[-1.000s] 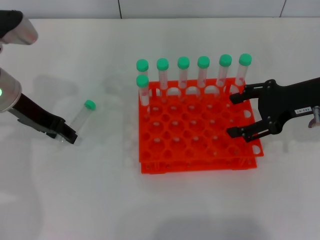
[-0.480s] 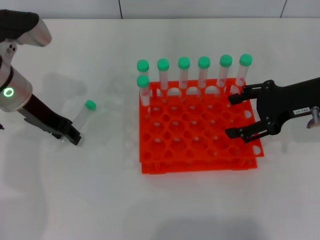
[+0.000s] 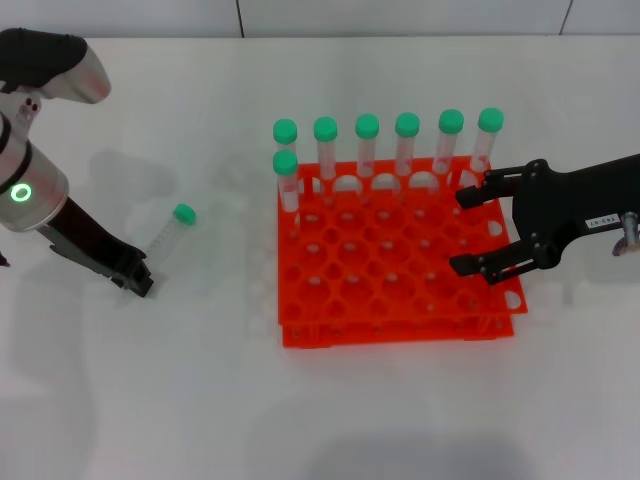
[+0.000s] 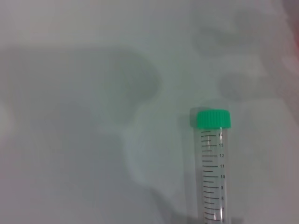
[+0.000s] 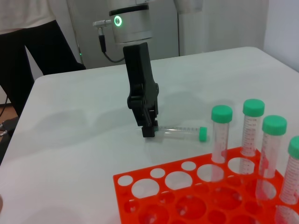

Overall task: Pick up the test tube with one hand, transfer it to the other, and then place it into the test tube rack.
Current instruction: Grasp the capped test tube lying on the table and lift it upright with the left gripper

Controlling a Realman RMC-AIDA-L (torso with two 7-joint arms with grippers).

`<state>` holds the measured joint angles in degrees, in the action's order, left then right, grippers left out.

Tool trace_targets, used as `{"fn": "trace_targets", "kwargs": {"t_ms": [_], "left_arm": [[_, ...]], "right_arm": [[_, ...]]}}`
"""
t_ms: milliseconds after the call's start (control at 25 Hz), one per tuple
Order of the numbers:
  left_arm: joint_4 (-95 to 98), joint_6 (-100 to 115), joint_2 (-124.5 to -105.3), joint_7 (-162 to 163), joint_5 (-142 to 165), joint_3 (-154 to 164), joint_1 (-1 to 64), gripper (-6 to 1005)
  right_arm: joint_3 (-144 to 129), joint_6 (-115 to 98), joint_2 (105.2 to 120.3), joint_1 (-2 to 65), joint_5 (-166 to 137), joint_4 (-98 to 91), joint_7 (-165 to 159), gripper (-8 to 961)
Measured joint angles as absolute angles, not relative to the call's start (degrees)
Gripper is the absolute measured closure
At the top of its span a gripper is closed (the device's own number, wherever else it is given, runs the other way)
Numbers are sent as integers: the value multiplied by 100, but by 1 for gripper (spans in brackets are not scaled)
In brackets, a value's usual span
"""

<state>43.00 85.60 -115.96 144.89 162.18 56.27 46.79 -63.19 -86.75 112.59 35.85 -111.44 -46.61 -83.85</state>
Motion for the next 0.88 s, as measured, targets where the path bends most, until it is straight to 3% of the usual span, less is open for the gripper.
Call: {"fn": "trace_targets", "kwargs": {"t_ms": [280,560,880], "left_arm": [[5092,8908,-11585,14461,15890,5581,4489,805],[6864,9430,-11571,14476,14996,5566,4035,799],[7842,9239,-11828,13432,13675,5575,3548,792]], "right_arm": [[-6297,-8680,11250,3557,-11143,-4667,-8400,82],[-6275,-8733,11231,3542,-11143,-4667,-8402,82],[-6266,-8740,11259,3533,-11105,-4667,-8382,82]]}}
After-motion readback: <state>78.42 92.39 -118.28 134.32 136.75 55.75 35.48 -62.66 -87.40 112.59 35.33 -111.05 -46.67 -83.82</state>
